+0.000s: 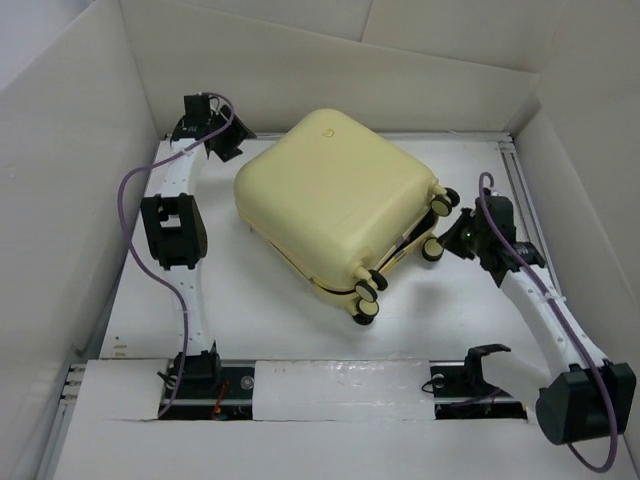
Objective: Pack the luggage
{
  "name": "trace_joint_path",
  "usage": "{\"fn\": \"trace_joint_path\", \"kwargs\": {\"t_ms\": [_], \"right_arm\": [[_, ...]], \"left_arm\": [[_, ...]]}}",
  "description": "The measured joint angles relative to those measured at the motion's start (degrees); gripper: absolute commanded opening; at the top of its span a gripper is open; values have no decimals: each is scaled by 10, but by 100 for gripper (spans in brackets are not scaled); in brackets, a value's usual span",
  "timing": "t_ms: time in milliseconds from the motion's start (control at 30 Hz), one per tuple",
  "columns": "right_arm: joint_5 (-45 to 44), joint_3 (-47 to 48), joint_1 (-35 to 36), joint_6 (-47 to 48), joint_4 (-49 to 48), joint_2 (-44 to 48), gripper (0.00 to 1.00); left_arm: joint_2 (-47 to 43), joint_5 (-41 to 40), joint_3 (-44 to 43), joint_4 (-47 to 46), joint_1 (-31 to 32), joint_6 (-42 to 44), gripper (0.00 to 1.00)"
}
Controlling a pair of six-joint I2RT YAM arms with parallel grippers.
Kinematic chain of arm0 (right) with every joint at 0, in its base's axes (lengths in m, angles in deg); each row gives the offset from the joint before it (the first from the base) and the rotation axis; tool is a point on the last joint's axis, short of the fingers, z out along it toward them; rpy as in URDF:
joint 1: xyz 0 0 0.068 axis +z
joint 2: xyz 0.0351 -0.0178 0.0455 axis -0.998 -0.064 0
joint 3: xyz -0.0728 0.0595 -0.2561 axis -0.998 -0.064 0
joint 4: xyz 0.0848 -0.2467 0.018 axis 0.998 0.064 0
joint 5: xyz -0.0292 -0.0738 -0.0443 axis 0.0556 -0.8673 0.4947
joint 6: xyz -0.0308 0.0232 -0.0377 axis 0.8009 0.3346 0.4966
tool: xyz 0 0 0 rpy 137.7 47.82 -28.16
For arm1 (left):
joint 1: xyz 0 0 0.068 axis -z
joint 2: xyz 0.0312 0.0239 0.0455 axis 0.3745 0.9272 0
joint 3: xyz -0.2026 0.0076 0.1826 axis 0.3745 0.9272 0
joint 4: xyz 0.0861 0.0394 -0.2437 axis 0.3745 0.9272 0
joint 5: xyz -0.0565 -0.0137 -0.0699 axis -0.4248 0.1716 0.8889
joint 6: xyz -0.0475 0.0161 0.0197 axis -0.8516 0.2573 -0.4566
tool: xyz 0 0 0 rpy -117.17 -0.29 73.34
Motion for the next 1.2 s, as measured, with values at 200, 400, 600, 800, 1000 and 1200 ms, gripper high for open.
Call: {"fn": "trace_joint_path", "kwargs": {"t_ms": [200,400,600,800,1000,1200], "right_arm": [[19,-25,52,-5,-72,-122,0],[-6,52,85,15,-54,-254,0],[-36,328,84,80,26,-481,0],[-19,695,85,145,45,-687,62],[85,761,95,132,39,-610,80],[133,540,80,147,-12,-371,26]], "left_arm": [[7,56,82,-7,15,3,57],[-58,59,259,-118,41,12,54],[-307,-52,581,-177,17,10,54],[-593,-113,764,23,60,52,57],[-699,-195,580,166,101,71,64],[-702,-196,451,117,103,56,67]]}}
